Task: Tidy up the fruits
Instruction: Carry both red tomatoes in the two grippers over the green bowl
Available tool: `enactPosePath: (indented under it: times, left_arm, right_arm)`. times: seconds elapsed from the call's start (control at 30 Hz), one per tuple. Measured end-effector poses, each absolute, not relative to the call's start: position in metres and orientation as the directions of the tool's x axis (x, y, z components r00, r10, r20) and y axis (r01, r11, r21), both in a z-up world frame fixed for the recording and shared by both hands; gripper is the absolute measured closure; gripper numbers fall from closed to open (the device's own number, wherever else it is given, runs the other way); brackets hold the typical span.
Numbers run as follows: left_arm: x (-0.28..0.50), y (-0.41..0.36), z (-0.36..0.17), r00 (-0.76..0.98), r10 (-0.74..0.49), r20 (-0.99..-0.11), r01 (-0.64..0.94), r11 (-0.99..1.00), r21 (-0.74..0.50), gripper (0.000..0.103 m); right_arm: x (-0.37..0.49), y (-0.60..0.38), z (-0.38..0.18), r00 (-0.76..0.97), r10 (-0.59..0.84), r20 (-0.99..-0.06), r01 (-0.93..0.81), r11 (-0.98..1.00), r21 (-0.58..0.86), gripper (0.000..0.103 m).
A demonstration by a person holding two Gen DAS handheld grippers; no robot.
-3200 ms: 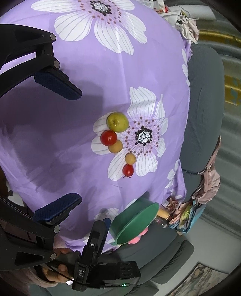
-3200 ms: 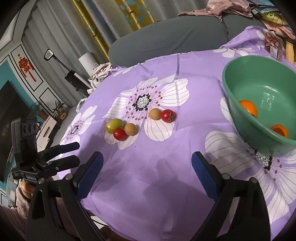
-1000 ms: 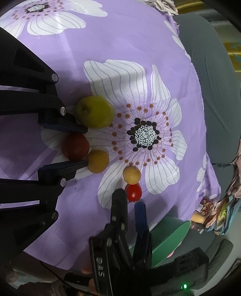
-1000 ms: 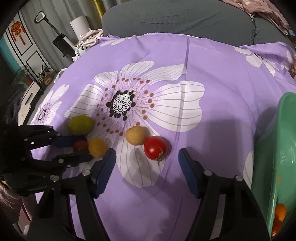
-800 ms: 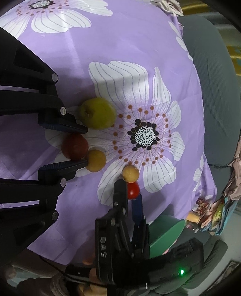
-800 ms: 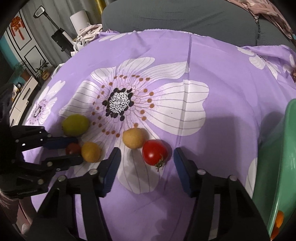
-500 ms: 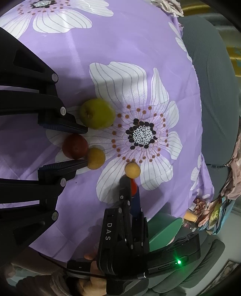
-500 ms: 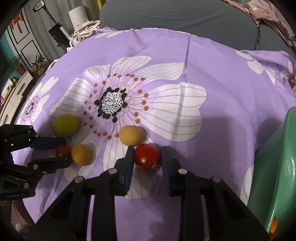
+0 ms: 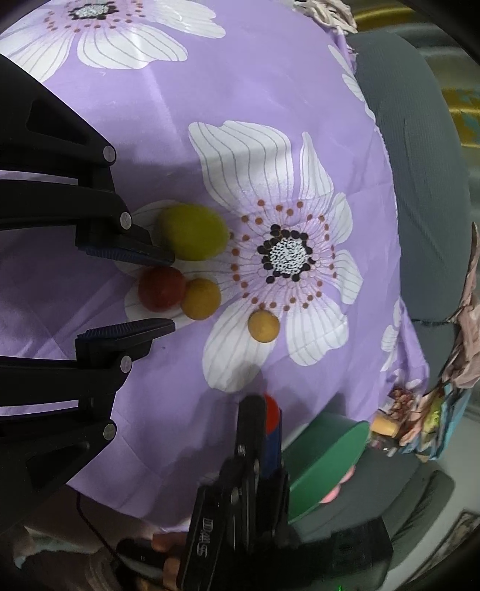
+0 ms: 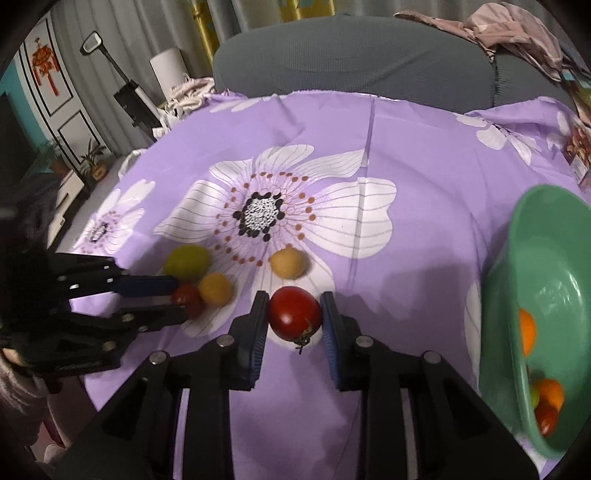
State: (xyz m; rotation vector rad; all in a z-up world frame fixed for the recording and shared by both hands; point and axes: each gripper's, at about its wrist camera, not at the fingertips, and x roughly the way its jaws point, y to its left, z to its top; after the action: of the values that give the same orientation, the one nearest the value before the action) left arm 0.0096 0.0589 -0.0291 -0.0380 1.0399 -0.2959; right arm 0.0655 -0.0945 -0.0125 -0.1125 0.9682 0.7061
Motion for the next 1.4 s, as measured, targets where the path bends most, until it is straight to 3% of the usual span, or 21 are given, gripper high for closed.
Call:
enactPosePath:
  times: [0.53,1.13,1.4]
  left_arm:
    - [0.025,0.045,-0.042,0.463,-0.191,-0.865,0.235,0.968,-0.088,0.076]
    - [-0.012,0.044,-0.002,0.543,-0.277,-0.793,0.196,0.96,-0.201,0.076]
    - [-0.019,0.029,0.007,0.547,-0.273,-0.792,0.201,0.961,-0.192,0.076]
  right_arm:
    - [0.054,-0.107,-0.017,0.352,0.558,-0.751,-0.578,0.761,0.294,0.074]
    - [0.033,-0.12,-0.016,0.355,0.611,-0.708,-0.565,0.743,0.358,0.074]
    - [0.022,-0.132,-0.005,0.379,0.627,-0.681,-0.569,0.738,0.362,0.074]
